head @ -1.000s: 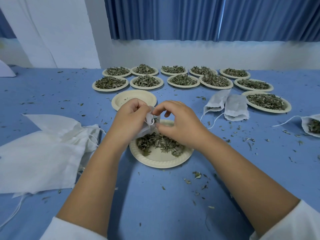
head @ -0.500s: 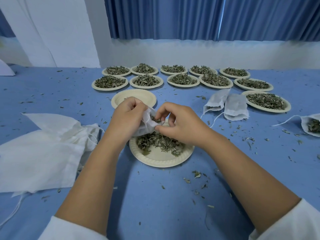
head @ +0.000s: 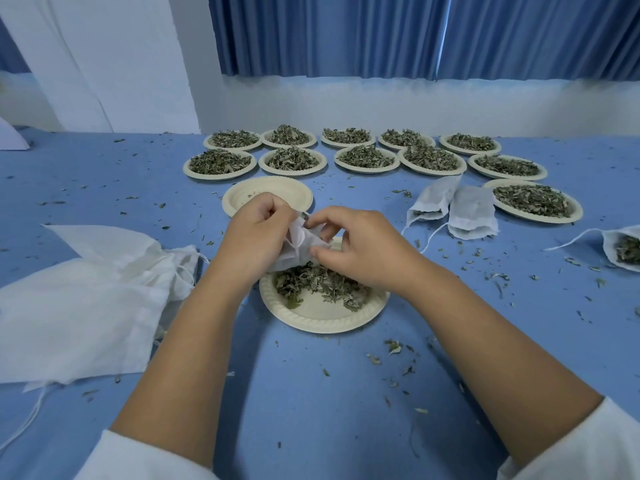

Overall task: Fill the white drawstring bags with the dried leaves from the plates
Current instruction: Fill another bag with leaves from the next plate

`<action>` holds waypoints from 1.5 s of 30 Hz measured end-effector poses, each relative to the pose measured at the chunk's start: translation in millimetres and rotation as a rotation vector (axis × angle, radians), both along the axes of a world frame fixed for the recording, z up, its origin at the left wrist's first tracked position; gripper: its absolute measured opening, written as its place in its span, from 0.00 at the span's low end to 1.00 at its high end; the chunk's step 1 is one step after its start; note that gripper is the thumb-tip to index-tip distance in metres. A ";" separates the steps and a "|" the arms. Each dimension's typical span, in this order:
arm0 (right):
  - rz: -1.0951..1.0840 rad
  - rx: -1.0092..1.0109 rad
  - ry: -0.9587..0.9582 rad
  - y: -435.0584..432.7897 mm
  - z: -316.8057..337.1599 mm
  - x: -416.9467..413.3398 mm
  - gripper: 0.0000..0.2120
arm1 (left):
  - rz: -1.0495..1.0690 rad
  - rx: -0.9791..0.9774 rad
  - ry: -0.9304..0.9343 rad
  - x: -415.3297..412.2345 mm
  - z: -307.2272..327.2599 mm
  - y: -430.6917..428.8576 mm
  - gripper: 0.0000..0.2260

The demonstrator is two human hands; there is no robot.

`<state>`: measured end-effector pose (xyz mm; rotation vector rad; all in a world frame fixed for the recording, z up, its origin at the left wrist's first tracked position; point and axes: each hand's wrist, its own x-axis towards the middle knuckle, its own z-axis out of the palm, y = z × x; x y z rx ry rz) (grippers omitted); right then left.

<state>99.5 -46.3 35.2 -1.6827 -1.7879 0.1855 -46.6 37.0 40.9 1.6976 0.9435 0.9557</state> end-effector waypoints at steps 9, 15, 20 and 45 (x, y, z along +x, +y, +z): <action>0.014 0.002 0.072 0.8 -1.5 -4.0 0.03 | -0.021 0.100 0.047 0.0 0.1 -2.4 0.09; -0.027 0.133 0.116 -1.0 1.9 -4.4 0.07 | 0.008 0.125 0.021 0.0 -0.6 -2.5 0.08; 0.043 -0.010 0.082 0.9 -7.4 -16.5 0.07 | -0.062 0.138 -0.016 3.2 -1.4 -6.2 0.06; -0.018 -0.272 -0.183 5.2 -28.0 -27.0 0.23 | 0.177 0.129 0.013 0.2 2.1 -3.0 0.07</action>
